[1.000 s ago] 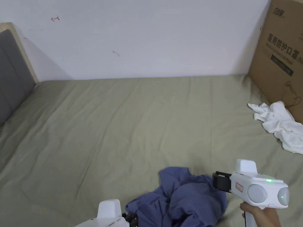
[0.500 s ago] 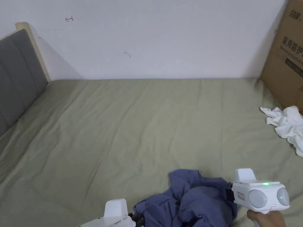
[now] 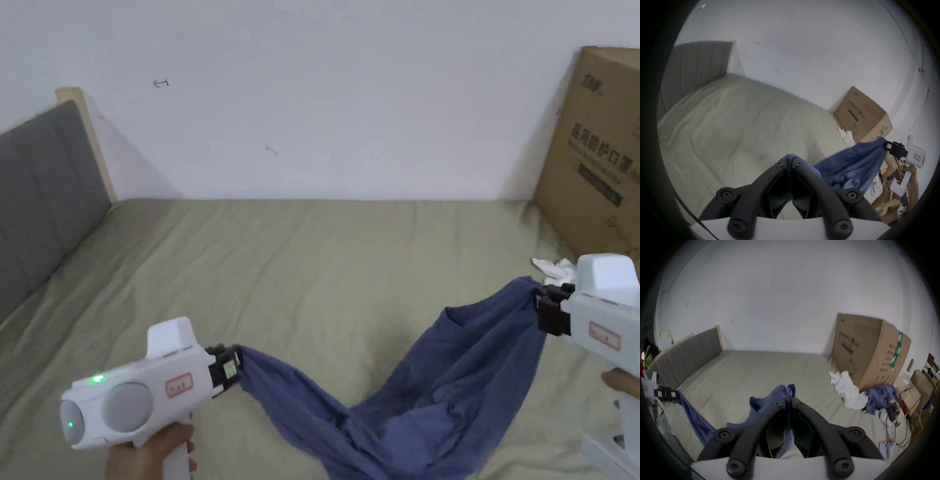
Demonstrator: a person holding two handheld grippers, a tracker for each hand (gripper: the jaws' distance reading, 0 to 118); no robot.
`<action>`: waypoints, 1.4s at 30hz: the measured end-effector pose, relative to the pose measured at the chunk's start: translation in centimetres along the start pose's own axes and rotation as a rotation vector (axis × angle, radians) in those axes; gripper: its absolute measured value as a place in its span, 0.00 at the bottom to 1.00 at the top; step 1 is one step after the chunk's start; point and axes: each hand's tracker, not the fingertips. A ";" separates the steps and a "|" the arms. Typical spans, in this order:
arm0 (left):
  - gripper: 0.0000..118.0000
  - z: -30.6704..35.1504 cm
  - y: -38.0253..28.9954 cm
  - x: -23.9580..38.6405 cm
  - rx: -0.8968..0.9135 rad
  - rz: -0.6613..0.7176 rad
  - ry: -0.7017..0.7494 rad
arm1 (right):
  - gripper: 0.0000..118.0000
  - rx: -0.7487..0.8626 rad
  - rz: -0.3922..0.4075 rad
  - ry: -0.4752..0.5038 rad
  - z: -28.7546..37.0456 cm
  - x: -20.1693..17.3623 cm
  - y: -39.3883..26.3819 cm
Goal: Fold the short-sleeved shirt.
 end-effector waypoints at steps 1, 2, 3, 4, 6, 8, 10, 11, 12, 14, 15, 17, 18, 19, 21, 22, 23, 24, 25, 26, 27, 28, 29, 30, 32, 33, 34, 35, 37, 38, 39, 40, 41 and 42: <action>0.02 0.3 1.8 -0.2 0.029 -0.004 0.011 | 0.04 0.016 0.008 -0.006 0.5 0.0 1.1; 0.02 0.7 3.6 -0.4 0.058 -0.012 0.024 | 0.04 0.031 0.022 -0.018 0.7 0.7 2.2; 0.02 0.9 5.1 -0.5 0.078 -0.017 0.040 | 0.04 0.039 0.026 -0.028 0.9 0.9 3.1; 0.02 1.1 6.9 -0.6 0.105 -0.034 0.053 | 0.04 0.048 0.033 -0.038 1.1 0.9 4.2; 0.02 1.4 10.2 -0.4 0.146 -0.063 0.087 | 0.04 0.061 0.029 -0.056 1.4 1.5 6.0; 0.02 1.6 13.5 -0.2 0.189 -0.072 0.109 | 0.04 0.079 0.027 -0.065 1.4 1.6 7.9; 0.02 2.0 16.5 0.7 0.210 -0.073 0.110 | 0.04 0.096 0.012 -0.067 0.7 2.8 9.6; 0.02 2.0 18.0 1.0 0.226 -0.085 0.114 | 0.04 0.102 0.008 -0.074 0.5 2.8 10.5; 0.02 1.9 19.2 1.4 0.246 -0.108 0.129 | 0.04 0.108 0.008 -0.078 0.4 2.7 11.2; 0.02 1.8 22.1 2.5 0.274 -0.168 0.169 | 0.04 0.125 0.000 -0.087 -0.2 3.4 12.7; 0.02 1.8 23.2 2.8 0.283 -0.174 0.169 | 0.04 0.129 -0.003 -0.087 -0.4 3.5 13.3; 0.02 1.3 25.6 3.3 0.293 -0.181 0.175 | 0.04 0.143 0.005 -0.096 -0.8 3.2 14.6; 0.02 1.0 26.3 3.6 0.297 -0.198 0.182 | 0.04 0.146 0.009 -0.097 -1.5 3.8 15.0; 0.02 0.7 27.1 3.9 0.306 -0.237 0.197 | 0.04 0.149 0.017 -0.098 -2.0 3.9 15.4; 0.02 -0.2 28.0 4.2 0.303 -0.283 0.231 | 0.04 0.147 0.026 -0.102 -3.0 3.9 16.0; 0.02 -0.7 28.3 4.2 0.300 -0.285 0.232 | 0.04 0.146 0.023 -0.104 -3.7 4.1 16.0; 0.02 -1.4 28.4 4.1 0.299 -0.281 0.228 | 0.04 0.143 0.016 -0.104 -4.5 4.2 16.1; 0.02 -2.1 28.5 4.0 0.290 -0.286 0.232 | 0.04 0.139 0.011 -0.104 -5.2 4.2 16.1; 0.02 -3.1 28.3 3.7 0.275 -0.302 0.246 | 0.04 0.132 0.001 -0.104 -6.3 4.2 15.7; 0.02 -4.1 27.8 3.5 0.264 -0.328 0.265 | 0.04 0.124 -0.011 -0.106 -7.3 4.3 15.2; 0.02 -4.9 27.3 3.2 0.260 -0.332 0.273 | 0.04 0.119 -0.016 -0.107 -8.3 4.3 14.7; 0.02 -6.0 26.5 2.6 0.246 -0.328 0.277 | 0.04 0.109 -0.027 -0.112 -9.2 4.3 14.0; 0.02 -7.0 25.6 2.0 0.228 -0.325 0.279 | 0.04 0.094 -0.038 -0.111 -10.4 4.3 12.9; 0.02 -7.8 24.7 1.3 0.208 -0.313 0.277 | 0.04 0.085 -0.046 -0.107 -11.3 4.3 12.0; 0.02 -9.6 22.1 -0.3 0.159 -0.300 0.279 | 0.04 0.048 -0.072 -0.092 -13.1 4.0 9.1; 0.02 -10.3 20.9 -1.1 0.140 -0.297 0.277 | 0.04 0.029 -0.080 -0.094 -13.8 3.9 7.9; 0.02 -11.0 19.3 -2.0 0.107 -0.287 0.288 | 0.04 0.012 -0.081 -0.096 -14.4 3.7 6.0; 0.02 -11.7 17.8 -2.8 0.079 -0.280 0.289 | 0.04 -0.008 -0.089 -0.098 -15.0 3.5 4.4; 0.02 -12.5 14.8 -4.4 0.028 -0.265 0.300 | 0.04 -0.064 -0.108 -0.093 -16.1 3.4 1.3; 0.02 -12.8 13.1 -5.3 -0.001 -0.254 0.302 | 0.04 -0.084 -0.118 -0.090 -16.2 2.8 -0.4; 0.02 -12.9 11.7 -6.0 -0.022 -0.243 0.308 | 0.04 -0.096 -0.121 -0.091 -16.2 2.6 -1.7; 0.02 -12.9 10.0 -6.8 -0.039 -0.231 0.309 | 0.04 -0.120 -0.133 -0.093 -16.2 2.5 -3.4; 0.02 -12.8 8.6 -7.7 -0.061 -0.221 0.319 | 0.04 -0.132 -0.136 -0.090 -15.9 2.3 -4.9; 0.02 -12.4 7.0 -8.4 -0.071 -0.208 0.319 | 0.04 -0.144 -0.141 -0.091 -15.4 1.7 -6.5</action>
